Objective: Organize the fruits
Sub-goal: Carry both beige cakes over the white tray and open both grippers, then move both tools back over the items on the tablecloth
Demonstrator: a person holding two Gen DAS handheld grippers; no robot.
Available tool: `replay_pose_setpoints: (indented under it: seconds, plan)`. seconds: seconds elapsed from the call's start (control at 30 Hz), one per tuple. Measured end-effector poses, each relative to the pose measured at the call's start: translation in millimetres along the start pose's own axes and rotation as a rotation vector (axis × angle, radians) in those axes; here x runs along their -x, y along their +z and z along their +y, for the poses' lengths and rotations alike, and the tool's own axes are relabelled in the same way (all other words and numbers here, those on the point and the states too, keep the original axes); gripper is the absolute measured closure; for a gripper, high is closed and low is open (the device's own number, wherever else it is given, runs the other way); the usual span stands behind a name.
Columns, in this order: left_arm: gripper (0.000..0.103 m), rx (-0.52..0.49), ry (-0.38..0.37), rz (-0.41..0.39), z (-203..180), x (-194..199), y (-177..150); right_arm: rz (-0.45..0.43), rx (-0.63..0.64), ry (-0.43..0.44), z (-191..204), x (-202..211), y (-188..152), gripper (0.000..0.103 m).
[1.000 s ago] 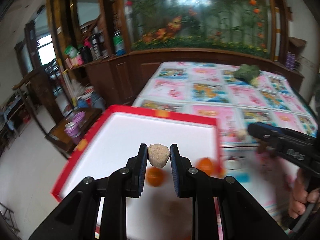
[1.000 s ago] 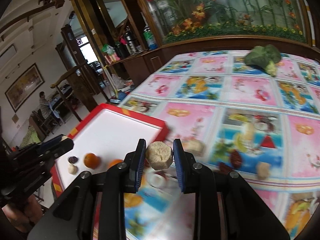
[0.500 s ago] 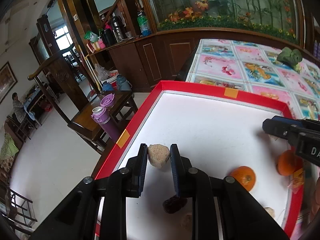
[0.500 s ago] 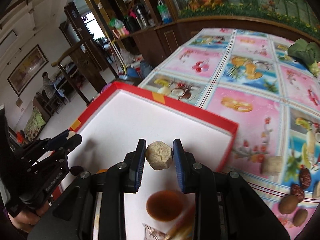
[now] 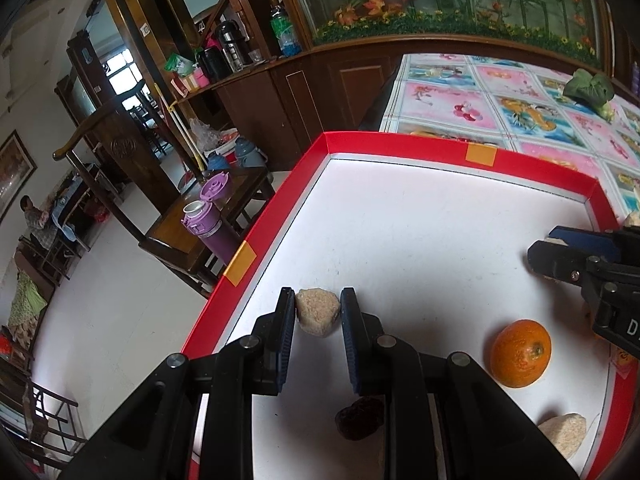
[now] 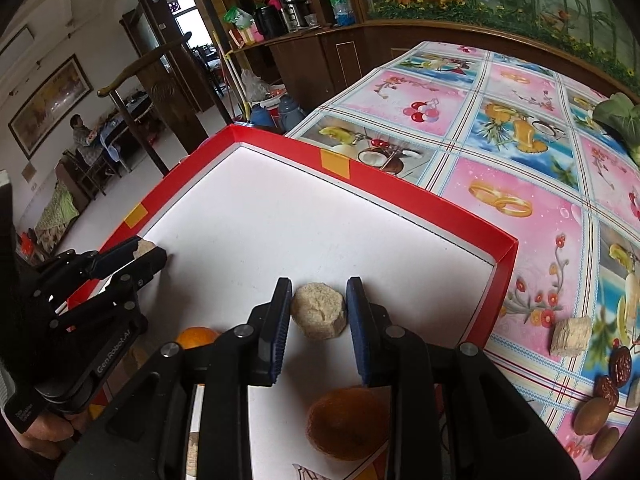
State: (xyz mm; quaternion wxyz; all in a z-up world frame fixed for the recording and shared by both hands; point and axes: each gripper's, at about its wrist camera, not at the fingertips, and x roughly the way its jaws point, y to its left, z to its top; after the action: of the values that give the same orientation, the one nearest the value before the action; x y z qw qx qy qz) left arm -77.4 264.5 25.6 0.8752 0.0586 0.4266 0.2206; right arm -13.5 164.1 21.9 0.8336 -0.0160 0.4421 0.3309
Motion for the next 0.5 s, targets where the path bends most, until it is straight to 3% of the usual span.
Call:
replay_pose_setpoints:
  seconds: [0.2, 0.27, 0.33, 0.5]
  plan:
    - [0.076, -0.026, 0.038, 0.005, -4, -1, 0, 0.007, 0.007, 0.003, 0, 0, 0, 0.072]
    - [0.066, -0.027, 0.056, 0.008, -5, 0, 0, 0.007, 0.006, 0.006, 1, 2, 0, 0.071]
    - [0.059, -0.018, 0.052, 0.007, -5, 3, 1, -0.012, -0.003, 0.015, -2, 7, 0, 0.061]
    - [0.055, -0.015, 0.064, -0.038, -10, 24, 6, -0.085, -0.035, 0.045, -12, 31, 6, 0.057]
